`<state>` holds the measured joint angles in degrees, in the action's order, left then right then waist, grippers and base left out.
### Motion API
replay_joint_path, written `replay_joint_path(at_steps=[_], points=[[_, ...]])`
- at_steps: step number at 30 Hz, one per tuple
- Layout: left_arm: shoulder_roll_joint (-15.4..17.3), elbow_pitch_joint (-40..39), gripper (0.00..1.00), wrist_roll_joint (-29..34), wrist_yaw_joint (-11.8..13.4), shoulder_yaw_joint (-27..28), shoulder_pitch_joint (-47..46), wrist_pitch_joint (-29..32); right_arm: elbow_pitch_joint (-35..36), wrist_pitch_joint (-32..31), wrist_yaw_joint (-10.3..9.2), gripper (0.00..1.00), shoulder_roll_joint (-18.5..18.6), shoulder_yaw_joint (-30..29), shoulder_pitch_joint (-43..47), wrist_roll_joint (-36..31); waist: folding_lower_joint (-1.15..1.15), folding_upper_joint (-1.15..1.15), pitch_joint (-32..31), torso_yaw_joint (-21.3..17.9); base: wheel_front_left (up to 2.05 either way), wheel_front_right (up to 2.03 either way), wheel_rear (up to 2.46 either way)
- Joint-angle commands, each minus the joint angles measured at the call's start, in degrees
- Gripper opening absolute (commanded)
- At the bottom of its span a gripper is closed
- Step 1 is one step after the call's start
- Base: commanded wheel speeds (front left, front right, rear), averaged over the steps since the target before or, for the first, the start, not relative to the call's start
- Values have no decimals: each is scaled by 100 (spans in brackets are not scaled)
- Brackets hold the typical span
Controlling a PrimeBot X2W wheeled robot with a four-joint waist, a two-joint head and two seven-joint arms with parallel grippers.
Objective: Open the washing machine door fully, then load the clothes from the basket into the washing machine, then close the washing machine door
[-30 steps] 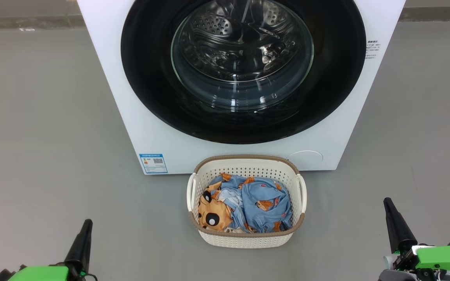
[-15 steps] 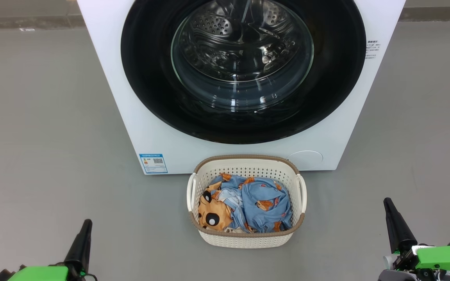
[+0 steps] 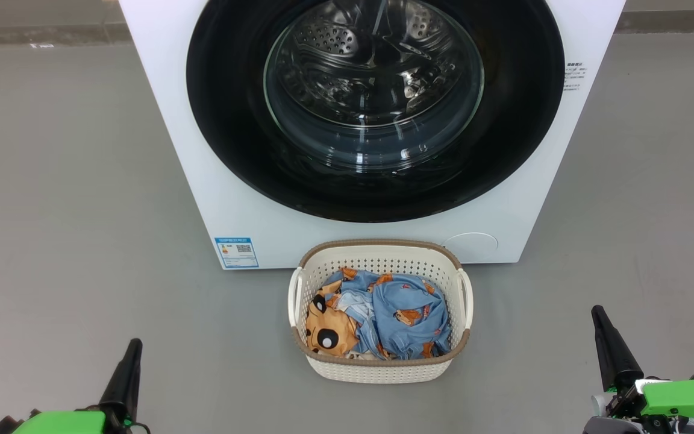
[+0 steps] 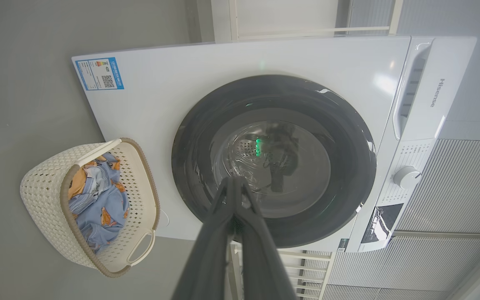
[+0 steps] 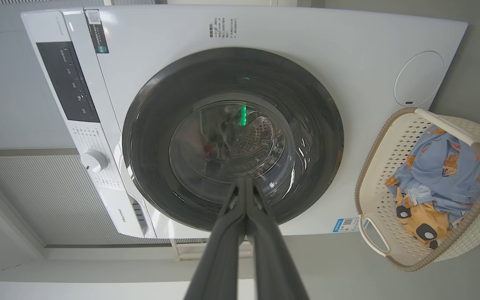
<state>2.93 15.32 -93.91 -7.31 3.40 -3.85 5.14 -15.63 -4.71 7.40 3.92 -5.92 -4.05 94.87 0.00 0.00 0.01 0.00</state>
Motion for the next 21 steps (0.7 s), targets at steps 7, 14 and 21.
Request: replay_joint_path(at_steps=[7,14,21], points=[[80,-95,0,81,-18,203,-271,47,132,-36,9,0,30,116,-244,-121,0,0,0,0,0,0,0],[78,-94,0,84,-18,206,-271,49,131,-40,9,0,26,111,-245,-125,0,0,0,0,0,0,0],[75,-94,0,88,-18,210,-271,52,131,-44,9,0,22,106,-245,-129,0,0,0,0,0,0,0]])
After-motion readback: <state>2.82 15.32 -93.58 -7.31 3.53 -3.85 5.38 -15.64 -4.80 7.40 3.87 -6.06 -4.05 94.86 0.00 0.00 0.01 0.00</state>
